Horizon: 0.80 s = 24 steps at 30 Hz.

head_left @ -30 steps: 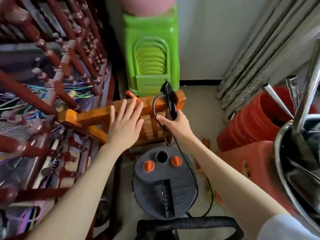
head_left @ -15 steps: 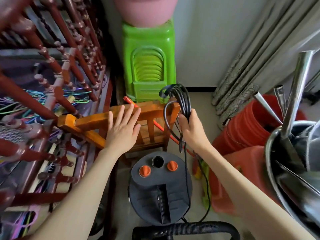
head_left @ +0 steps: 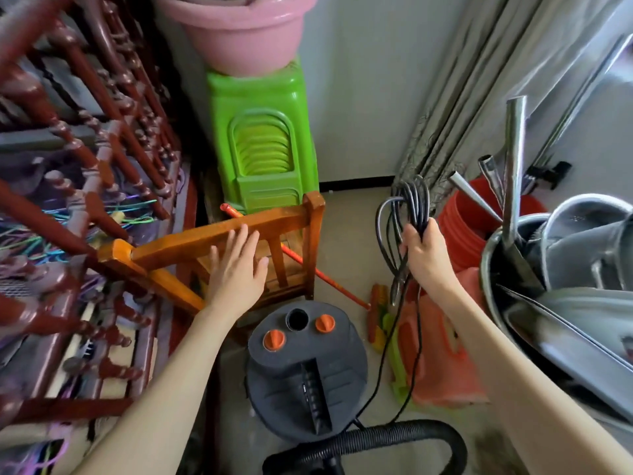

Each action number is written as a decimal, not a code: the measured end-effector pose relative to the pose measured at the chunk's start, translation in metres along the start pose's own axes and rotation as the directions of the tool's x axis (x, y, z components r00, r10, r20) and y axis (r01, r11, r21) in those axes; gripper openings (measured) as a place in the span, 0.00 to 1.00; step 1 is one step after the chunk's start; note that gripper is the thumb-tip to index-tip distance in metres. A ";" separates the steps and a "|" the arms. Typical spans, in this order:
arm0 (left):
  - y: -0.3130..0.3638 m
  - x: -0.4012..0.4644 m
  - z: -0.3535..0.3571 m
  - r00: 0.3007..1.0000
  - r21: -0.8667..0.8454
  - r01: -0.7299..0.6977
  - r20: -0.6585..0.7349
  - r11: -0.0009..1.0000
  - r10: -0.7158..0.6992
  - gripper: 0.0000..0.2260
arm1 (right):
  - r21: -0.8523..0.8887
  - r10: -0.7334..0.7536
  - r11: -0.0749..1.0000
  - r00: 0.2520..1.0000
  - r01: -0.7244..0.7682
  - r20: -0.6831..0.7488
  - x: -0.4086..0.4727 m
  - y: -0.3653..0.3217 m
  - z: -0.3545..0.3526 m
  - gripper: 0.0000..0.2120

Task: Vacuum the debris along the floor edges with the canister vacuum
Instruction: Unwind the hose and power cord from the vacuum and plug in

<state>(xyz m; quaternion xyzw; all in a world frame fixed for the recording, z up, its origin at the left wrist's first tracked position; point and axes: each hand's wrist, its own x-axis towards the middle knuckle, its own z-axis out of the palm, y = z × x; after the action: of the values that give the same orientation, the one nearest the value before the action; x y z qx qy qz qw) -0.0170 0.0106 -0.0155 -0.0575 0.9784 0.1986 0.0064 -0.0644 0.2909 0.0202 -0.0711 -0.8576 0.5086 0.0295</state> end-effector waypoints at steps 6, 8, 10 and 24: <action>0.060 -0.056 0.019 0.978 -0.481 -0.084 0.130 0.873 0.166 0.17 | 0.143 0.046 0.989 0.996 -0.035 -0.077 -0.055 -0.007 -0.027 0.08; 0.084 -0.075 0.023 0.948 -0.616 -0.087 0.190 0.783 0.254 0.18 | 0.257 0.100 0.963 0.993 -0.082 -0.059 -0.077 -0.007 -0.032 0.07; 0.107 -0.096 0.024 0.911 -0.729 -0.028 0.264 0.684 0.318 0.21 | 0.372 0.148 0.920 0.988 -0.125 -0.035 -0.100 -0.008 -0.037 0.05; 0.162 -0.208 0.042 0.785 -0.720 -0.135 0.342 0.681 0.516 0.08 | 0.755 0.222 0.636 0.975 -0.162 0.023 -0.246 0.005 -0.083 0.10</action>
<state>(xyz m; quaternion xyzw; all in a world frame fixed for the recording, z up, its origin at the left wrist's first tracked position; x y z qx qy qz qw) 0.1702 0.1978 0.0160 0.1826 0.7959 0.5367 0.2124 0.1898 0.3282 0.0612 -0.1614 -0.5562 0.8146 0.0328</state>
